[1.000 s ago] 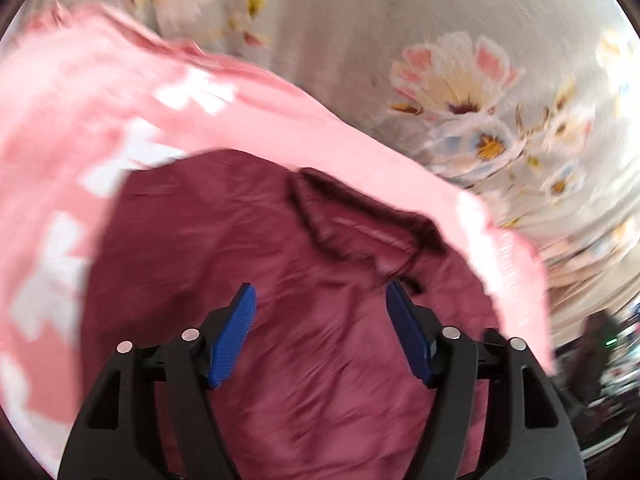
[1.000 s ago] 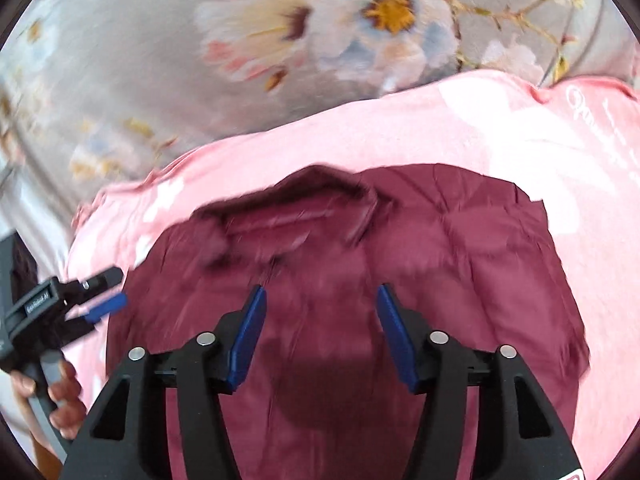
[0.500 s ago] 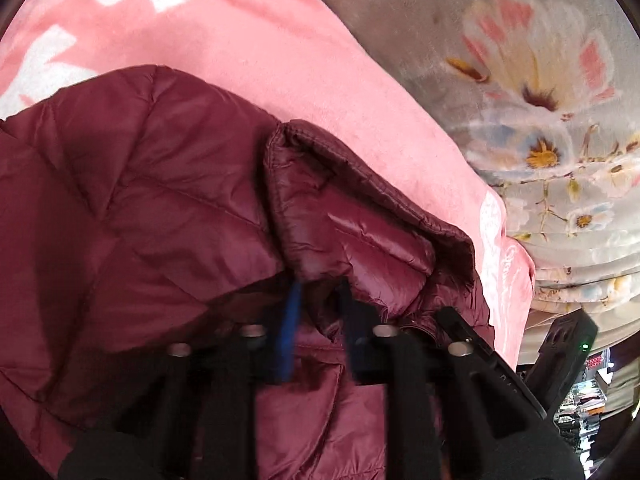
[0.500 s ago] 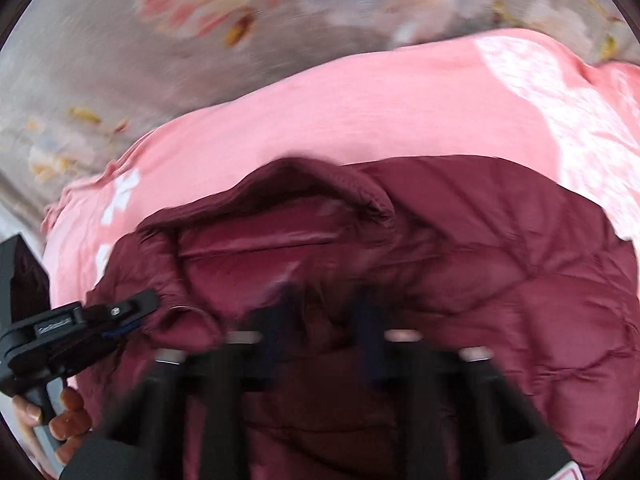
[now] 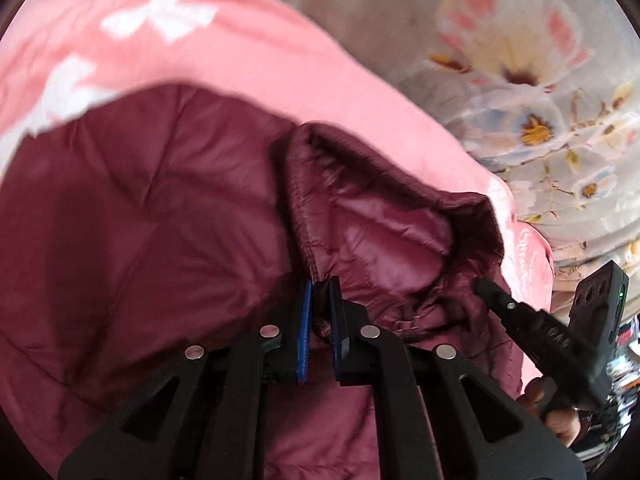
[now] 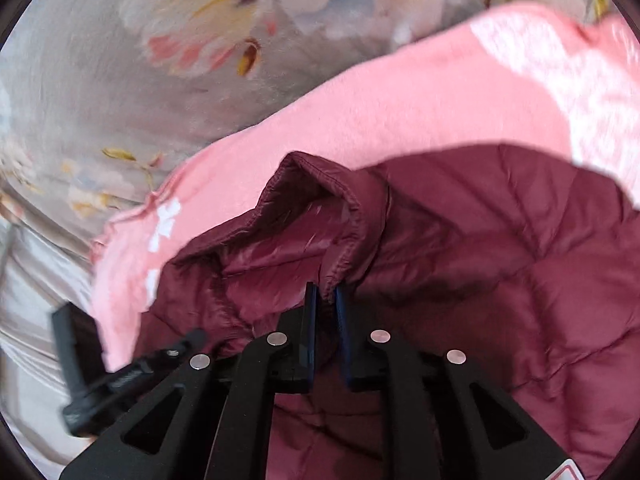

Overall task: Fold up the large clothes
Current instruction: 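Grasp the jacket hem with both grippers and lift it toward the collar, then lay the held hem over the collar with both grippers and press down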

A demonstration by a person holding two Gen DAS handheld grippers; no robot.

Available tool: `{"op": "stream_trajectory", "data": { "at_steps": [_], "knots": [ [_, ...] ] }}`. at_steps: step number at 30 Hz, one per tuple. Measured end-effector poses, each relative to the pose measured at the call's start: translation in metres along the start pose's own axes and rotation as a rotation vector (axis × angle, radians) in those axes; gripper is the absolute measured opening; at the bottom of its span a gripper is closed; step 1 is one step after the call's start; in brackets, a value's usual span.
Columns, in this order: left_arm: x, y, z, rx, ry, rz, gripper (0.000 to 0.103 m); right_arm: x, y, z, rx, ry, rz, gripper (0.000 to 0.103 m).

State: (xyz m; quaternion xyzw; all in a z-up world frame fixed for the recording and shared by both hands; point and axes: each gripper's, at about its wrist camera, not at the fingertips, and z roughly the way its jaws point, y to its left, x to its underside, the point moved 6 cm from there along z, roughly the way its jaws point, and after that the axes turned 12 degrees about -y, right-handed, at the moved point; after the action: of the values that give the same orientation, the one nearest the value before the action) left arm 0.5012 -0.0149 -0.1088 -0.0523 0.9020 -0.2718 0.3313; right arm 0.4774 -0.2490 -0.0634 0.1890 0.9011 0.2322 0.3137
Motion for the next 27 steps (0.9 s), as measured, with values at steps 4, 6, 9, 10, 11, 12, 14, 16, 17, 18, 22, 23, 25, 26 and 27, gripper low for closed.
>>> {"op": "stream_trajectory", "data": {
  "at_steps": [4, 6, 9, 10, 11, 12, 14, 16, 17, 18, 22, 23, 25, 26, 27],
  "knots": [
    [0.003, 0.002, 0.002, 0.004, -0.005, 0.01, 0.008, 0.02, -0.002, -0.005, 0.014, 0.036, -0.027, 0.019],
    [0.004, 0.0, 0.002, -0.005, -0.014, 0.037, 0.008, 0.027, -0.002, -0.012, 0.008, 0.032, -0.027, 0.021],
    [0.005, -0.002, 0.001, -0.012, -0.024, 0.064, 0.008, 0.03, 0.002, -0.028, 0.059, -0.019, -0.081, 0.021],
    [0.006, -0.002, 0.001, -0.013, -0.025, 0.068, 0.008, 0.029, 0.005, -0.034, 0.088, -0.047, -0.107, 0.021],
    [0.006, -0.001, 0.001, -0.013, -0.026, 0.068, 0.008, 0.028, 0.012, -0.039, 0.106, -0.077, -0.145, 0.021],
    [0.007, 0.001, 0.001, -0.012, -0.026, 0.067, 0.008, 0.028, 0.019, -0.041, 0.108, -0.086, -0.177, 0.02],
    [0.007, 0.002, 0.002, -0.012, -0.027, 0.068, 0.009, 0.029, 0.034, -0.036, 0.105, -0.071, -0.252, 0.018],
    [0.008, 0.002, 0.001, -0.015, -0.031, 0.076, 0.009, 0.033, 0.038, -0.022, 0.134, -0.037, -0.302, 0.013],
    [0.008, 0.001, 0.002, -0.017, -0.033, 0.08, 0.009, 0.035, 0.036, -0.016, 0.148, -0.025, -0.307, 0.011],
    [0.009, 0.002, 0.002, -0.018, -0.034, 0.084, 0.009, 0.038, 0.031, -0.01, 0.165, -0.008, -0.31, 0.01],
    [0.01, 0.003, 0.001, -0.012, -0.041, 0.102, 0.009, 0.046, 0.019, 0.002, 0.197, 0.024, -0.314, 0.002],
    [0.01, 0.003, 0.002, -0.011, -0.042, 0.106, 0.009, 0.048, 0.016, 0.003, 0.196, 0.03, -0.314, 0.002],
    [0.011, 0.004, 0.002, -0.009, -0.047, 0.115, 0.009, 0.05, 0.012, 0.005, 0.193, 0.034, -0.321, 0.0],
    [0.012, 0.004, 0.002, -0.007, -0.05, 0.117, 0.009, 0.051, 0.01, 0.005, 0.185, 0.027, -0.322, 0.0],
    [0.012, 0.004, 0.002, -0.006, -0.052, 0.12, 0.009, 0.052, 0.009, 0.005, 0.178, 0.021, -0.32, 0.0]
  ]
}}
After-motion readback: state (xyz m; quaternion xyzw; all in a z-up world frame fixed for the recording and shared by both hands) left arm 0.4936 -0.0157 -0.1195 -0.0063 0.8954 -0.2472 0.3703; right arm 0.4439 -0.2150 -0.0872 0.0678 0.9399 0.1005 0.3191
